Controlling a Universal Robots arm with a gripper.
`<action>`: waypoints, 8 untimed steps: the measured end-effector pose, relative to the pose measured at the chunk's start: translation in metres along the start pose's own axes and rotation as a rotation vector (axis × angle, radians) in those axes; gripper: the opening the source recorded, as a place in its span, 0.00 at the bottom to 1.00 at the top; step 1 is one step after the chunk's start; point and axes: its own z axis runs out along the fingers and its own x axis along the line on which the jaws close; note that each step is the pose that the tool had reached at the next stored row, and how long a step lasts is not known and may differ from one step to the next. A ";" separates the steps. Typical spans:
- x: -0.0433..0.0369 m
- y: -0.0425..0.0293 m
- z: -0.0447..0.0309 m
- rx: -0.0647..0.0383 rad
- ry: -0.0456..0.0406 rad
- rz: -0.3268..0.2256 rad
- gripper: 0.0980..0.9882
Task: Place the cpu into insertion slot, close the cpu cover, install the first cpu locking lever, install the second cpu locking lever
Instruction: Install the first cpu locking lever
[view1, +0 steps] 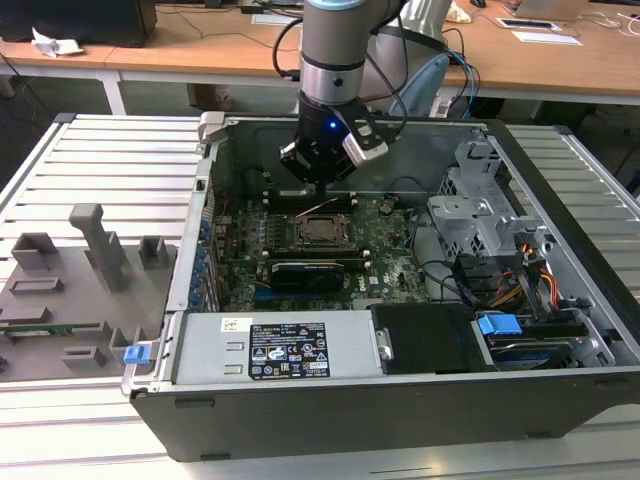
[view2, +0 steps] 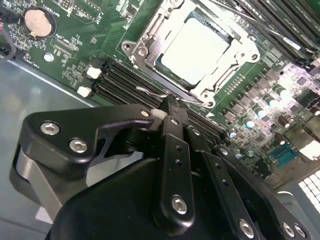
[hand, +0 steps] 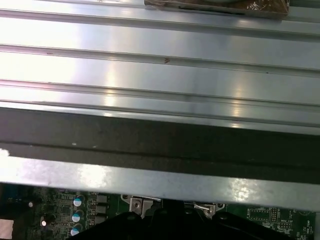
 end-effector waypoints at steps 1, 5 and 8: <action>-0.0013 0.0005 0.0007 0.000 -0.0001 0.000 0.01; -0.0025 0.0013 0.0030 -0.014 -0.0012 0.000 0.01; -0.0026 0.0012 0.0043 -0.024 -0.0020 0.000 0.01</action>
